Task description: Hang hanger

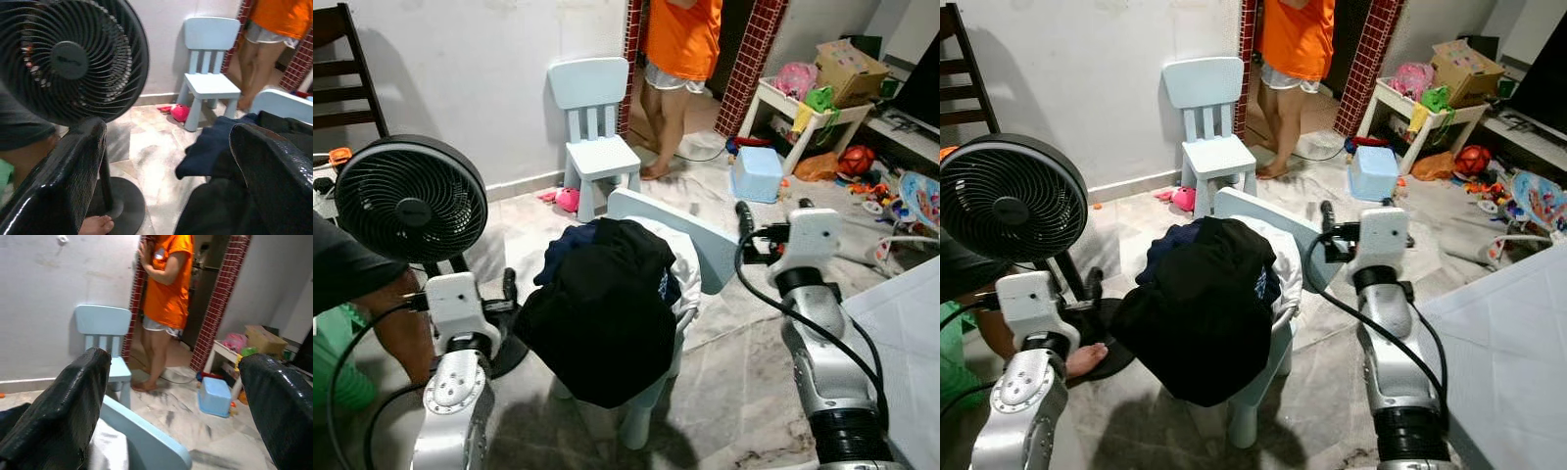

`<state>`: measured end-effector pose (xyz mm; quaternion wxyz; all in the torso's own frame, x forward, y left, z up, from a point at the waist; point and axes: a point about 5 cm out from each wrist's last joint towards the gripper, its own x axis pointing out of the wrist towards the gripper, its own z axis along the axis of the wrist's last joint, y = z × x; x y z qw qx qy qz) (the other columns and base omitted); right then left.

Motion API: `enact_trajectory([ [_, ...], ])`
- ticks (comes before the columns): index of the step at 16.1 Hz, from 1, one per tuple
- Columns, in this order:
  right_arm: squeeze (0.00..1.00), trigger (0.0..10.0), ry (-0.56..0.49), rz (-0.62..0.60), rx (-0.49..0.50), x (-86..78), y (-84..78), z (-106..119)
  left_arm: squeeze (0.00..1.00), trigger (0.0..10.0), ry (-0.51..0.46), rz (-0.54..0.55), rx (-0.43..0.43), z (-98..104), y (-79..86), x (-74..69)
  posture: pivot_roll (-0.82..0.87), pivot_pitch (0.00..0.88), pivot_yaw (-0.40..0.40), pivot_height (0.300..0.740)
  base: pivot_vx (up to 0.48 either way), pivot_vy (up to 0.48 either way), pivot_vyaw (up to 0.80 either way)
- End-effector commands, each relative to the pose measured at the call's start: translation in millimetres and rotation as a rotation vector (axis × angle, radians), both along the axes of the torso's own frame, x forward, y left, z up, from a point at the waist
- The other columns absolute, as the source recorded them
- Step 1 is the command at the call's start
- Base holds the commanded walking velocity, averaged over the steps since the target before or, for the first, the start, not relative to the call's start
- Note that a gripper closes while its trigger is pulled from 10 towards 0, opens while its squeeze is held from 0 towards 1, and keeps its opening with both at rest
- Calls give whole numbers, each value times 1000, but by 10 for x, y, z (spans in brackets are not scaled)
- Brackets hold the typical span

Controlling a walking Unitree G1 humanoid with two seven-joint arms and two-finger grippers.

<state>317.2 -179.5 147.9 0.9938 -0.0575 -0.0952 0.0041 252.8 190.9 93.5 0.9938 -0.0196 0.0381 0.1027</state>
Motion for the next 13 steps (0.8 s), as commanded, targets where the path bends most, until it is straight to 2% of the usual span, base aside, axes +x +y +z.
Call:
enact_trajectory([
  [1, 0, 10000, -30, 4, 7, 47, 13, 114, 0, 10000, -35, -5, 2, 87, -34, 36, 6, 0, -95, 740, 0, 0, 0],
  [5, 0, 10000, -106, -8, 26, 172, 4, 410, 0, 10000, -98, -39, 5, 267, -117, 161, 1, 0, -86, 740, 0, 0, 0],
  [7, 0, 10000, -110, -32, 16, 222, -52, 447, 0, 10000, -105, -44, -5, 287, -143, 191, 4, 0, -84, 740, 0, 0, 0],
  [8, 0, 10000, -51, -75, 46, 229, -117, 308, 0, 10000, -84, -33, -11, 244, -122, 192, 7, 0, -81, 740, 0, 0, 0],
  [9, 0, 10000, -16, -99, 33, 209, -140, 211, 0, 10000, -83, -36, 1, 231, -107, 178, 3, 0, -81, 740, 0, 0, 0],
  [10, 0, 10000, -5, -103, 45, 200, -145, 180, 0, 10000, -80, -39, 8, 218, -103, 171, 3, 0, -81, 740, 0, 0, 0],
  [11, 0, 10000, 30, -113, 61, 168, -151, 83, 0, 10000, -30, -11, -2, 91, -57, 128, 0, 0, -81, 740, 0, 0, 0],
  [13, 0, 10000, 50, -122, 61, 152, -170, 8, 0, 10000, -14, -17, 14, 8, -66, 88, 6, 0, -80, 740, 0, 0, 0],
])
